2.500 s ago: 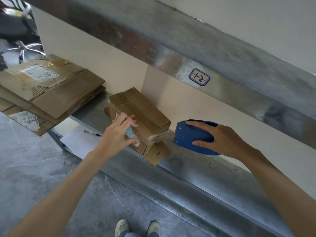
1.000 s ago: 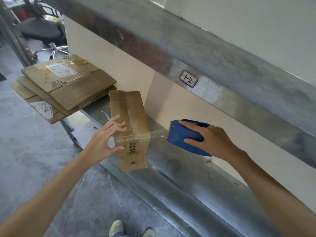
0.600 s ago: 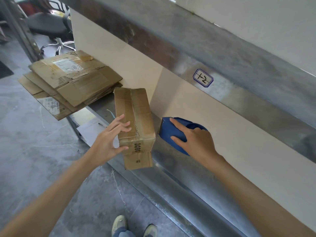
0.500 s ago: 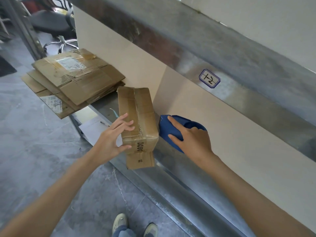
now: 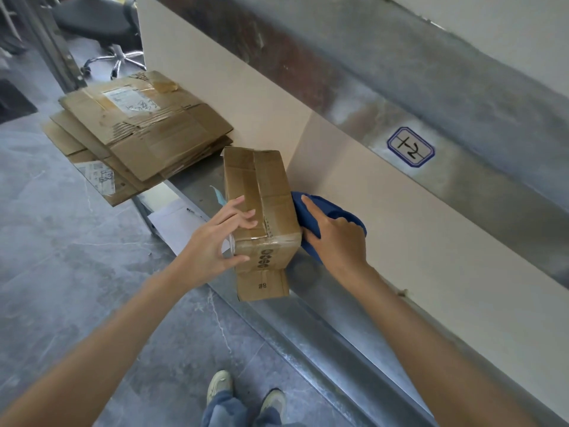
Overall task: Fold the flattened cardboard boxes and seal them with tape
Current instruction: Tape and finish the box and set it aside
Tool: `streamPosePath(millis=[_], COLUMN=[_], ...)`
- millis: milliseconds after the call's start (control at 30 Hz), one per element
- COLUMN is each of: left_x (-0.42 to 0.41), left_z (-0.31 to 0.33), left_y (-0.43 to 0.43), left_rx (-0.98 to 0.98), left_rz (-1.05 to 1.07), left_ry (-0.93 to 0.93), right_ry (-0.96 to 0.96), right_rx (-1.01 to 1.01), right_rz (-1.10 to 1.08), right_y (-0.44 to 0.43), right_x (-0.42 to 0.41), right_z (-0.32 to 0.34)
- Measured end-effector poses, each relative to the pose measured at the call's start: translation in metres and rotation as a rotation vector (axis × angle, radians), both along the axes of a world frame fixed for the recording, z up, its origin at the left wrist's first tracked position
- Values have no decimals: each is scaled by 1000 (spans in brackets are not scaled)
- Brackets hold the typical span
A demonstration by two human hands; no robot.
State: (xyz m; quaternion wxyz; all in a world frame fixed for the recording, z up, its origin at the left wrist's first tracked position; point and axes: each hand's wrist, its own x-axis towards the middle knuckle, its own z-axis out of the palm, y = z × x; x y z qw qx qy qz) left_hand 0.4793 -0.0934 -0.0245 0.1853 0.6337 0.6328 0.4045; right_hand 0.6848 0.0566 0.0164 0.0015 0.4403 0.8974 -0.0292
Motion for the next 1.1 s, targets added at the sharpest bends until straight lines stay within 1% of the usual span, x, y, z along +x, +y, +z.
streamPosePath(millis=[167,267,433,633,700,900,1033,1100], left_x=[3,3,6,8,10,12,12,12], left_z=[-4,-4,-4,-4,-3,-4,-5,-5], left_y=[-1,-1,-1,-1,-1,-1,-1,-1], left_rx=[28,34,51,61,61,53,48,52], left_rz=[2,14,26,37,43,59,61,64], left_ry=[7,8,4,0,-2,-19,-24,-15], right_ry=[225,244,301,474,465,354,420,449], right_rx=[-214,-341,-506,-716,-706,-548,-559,-532], right_rz=[-117,-159,-165,-209,-208,-256,-249,-249], right_y=[7,11,28,37,35,25,23,21], right_x=[15,36,57,63,62,71,78,77], right_z=[-27,-44,-55,-57,-58,-64,-66,-67])
